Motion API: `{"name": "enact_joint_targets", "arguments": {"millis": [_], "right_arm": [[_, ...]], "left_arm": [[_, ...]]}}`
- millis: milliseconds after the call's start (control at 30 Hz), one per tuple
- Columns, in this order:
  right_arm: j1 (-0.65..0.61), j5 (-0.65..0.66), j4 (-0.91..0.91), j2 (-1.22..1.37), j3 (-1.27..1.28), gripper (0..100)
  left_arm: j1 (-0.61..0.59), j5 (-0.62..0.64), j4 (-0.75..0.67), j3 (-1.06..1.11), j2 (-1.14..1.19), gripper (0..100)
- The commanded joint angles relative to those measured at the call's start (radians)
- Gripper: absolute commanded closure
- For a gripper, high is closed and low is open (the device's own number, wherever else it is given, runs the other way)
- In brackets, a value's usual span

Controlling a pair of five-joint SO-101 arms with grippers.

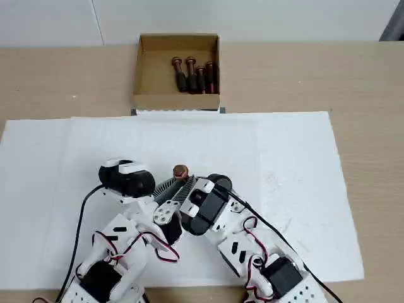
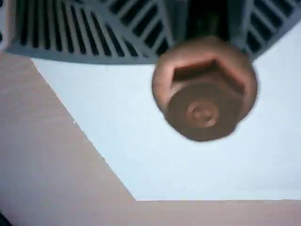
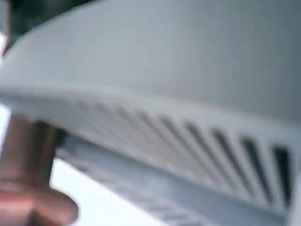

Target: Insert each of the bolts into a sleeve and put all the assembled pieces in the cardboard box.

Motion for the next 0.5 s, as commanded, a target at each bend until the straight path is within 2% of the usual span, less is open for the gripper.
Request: {"name": "enact_joint_targets", "arguments": {"millis": [0,200,367,467], "right_arm": [[-0.005,0.011,-0.044,-0.016,-0.061,99.5],[-0.005,0.011,-0.044,-0.016,-0.061,99.5],[-0.005,0.011,-0.044,-0.016,-0.061,99.5],[-0.005,0.011,-0.044,-0.016,-0.061,99.5]], "left_arm": [[0.038,0.008,0.044,0.042,0.0,99],[0.035,0.003,0.043,0.05,0.0,98],[-0.038,-0.025,0.043,0.045,0.0,83],[-0.08,-0.066,0.043,0.031,0.0,79]]}}
